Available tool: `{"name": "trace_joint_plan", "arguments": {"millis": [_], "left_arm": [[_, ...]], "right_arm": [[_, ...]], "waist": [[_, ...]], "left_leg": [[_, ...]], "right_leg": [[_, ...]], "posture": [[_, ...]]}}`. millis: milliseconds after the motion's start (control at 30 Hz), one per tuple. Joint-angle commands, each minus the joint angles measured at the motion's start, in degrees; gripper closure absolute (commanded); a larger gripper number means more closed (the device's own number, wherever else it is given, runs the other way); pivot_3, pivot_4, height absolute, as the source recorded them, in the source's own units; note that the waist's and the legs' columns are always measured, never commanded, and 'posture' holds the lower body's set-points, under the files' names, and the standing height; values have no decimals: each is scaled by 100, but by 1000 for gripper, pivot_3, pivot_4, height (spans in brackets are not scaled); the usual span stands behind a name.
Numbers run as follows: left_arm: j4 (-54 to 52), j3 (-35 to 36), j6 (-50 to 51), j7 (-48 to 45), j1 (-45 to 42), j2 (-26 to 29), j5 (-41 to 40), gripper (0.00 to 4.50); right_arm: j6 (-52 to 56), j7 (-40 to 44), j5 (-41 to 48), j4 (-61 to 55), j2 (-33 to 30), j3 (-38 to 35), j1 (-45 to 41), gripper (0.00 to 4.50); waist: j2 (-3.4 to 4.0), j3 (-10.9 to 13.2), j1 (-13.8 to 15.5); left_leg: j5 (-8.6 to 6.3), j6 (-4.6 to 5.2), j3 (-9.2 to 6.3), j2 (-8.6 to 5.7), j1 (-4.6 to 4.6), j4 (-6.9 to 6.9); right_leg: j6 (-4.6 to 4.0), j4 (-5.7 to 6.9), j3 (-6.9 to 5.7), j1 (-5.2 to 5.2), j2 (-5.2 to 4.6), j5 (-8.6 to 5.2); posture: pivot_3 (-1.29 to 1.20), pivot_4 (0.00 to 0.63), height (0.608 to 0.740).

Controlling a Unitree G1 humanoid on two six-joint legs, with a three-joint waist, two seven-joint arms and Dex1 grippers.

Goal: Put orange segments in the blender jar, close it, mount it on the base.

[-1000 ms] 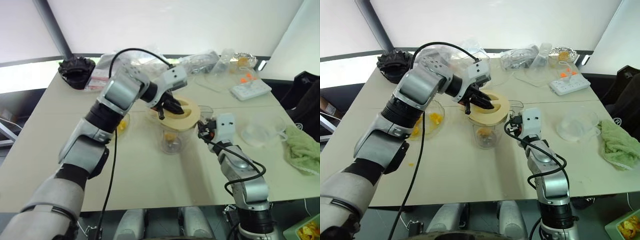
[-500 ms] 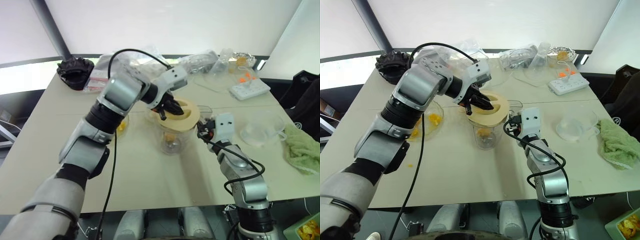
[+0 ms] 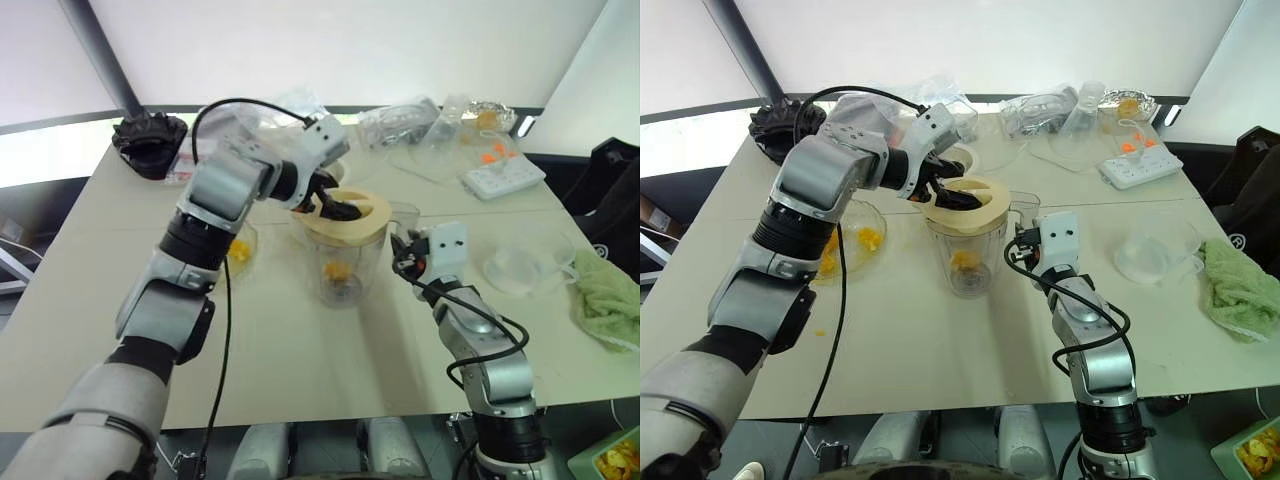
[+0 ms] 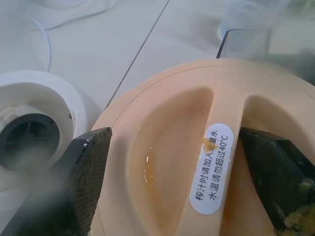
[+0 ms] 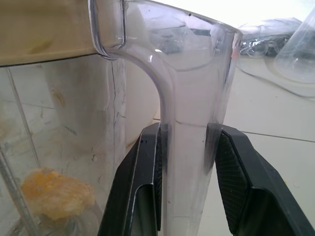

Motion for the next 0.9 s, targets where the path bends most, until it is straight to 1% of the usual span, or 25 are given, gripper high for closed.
{"name": "trace_joint_plan", "arguments": {"millis": [33, 133, 200, 233, 267, 400, 500, 633, 700, 800, 900], "left_arm": [[273, 330, 105, 653, 84, -106, -9, 238], [130, 1057, -211, 987, 8, -370, -381, 238], [45, 1477, -256, 1092, -18, -483, -701, 238], [8, 1686, -253, 1136, -32, -523, -879, 238], [-17, 1862, -241, 1200, -47, -552, -1023, 238], [31, 2520, -327, 1532, -95, -604, -1496, 238], [154, 2799, -442, 1736, -179, -511, -1699, 238], [-122, 2779, -538, 1264, 40, -6, -1992, 238], [-443, 2816, -435, 920, 317, 379, -2247, 238], [-1468, 2948, -153, 449, 1217, 1014, -2786, 238], [-2286, 3186, -42, 471, 2103, 1335, -3168, 238]], "right_arm": [[-255, 152, -3, -456, -53, 96, 6, 3518], [-255, 146, -8, -468, -40, 114, 39, 3518], [-275, 145, -8, -452, -34, 121, 66, 3518], [-280, 145, -6, -450, -32, 123, 78, 3518], [-280, 149, -5, -455, -30, 121, 89, 3518], [-276, 186, 5, -431, -38, 115, 101, 3518], [-257, 219, 19, -430, -53, 96, 102, 3518], [-235, 283, 66, -447, -111, 8, 115, 3518], [-173, 298, 97, -481, -136, -51, 82, 3518], [-45, 358, 219, -545, -255, -279, -27, 3518], [140, 362, 377, -603, -328, -498, -224, 3518]], "waist": [[-2, 3, 2], [-3, 9, -2], [-6, 13, -14], [-9, 19, -18], [-16, 26, -42], [-19, 32, -55], [-22, 34, -51], [-22, 35, -63], [-21, 36, -74], [-14, 39, -123], [-15, 44, -123]], "left_leg": [[0, 0, 0, 0, -1, 0], [0, 0, 0, -1, -16, 2], [2, -1, 0, -1, -60, 6], [4, -5, 0, -1, -83, 8], [5, -7, 3, -2, -94, 7], [7, -11, 21, 1, -110, -6], [9, -14, 24, 2, -116, -4], [11, -17, 28, 1, -115, -2], [12, -18, 30, 1, -114, -2], [12, -19, 33, 16, -111, -8], [13, -21, 29, 25, -115, -8]], "right_leg": [[1, 0, 0, -1, -1, 0], [1, 0, 0, -16, -2, 0], [-1, 8, 0, -61, 0, 5], [-20, 13, 1, -87, 1, 18], [-22, 19, 4, -103, 1, 20], [-27, 41, 19, -145, 5, 22], [-31, 42, 19, -151, 7, 25], [-36, 41, 20, -151, 9, 30], [-39, 41, 21, -152, 16, 32], [-48, 44, 31, -158, 29, 36], [-50, 43, 31, -159, 28, 36]], "posture": [[0, 150, 740], [0, 150, 740], [0, 150, 740], [0, 150, 740], [0, 150, 740], [0, 150, 740], [0, 150, 740], [0, 150, 740], [0, 150, 740], [0, 150, 740], [0, 150, 740]]}}
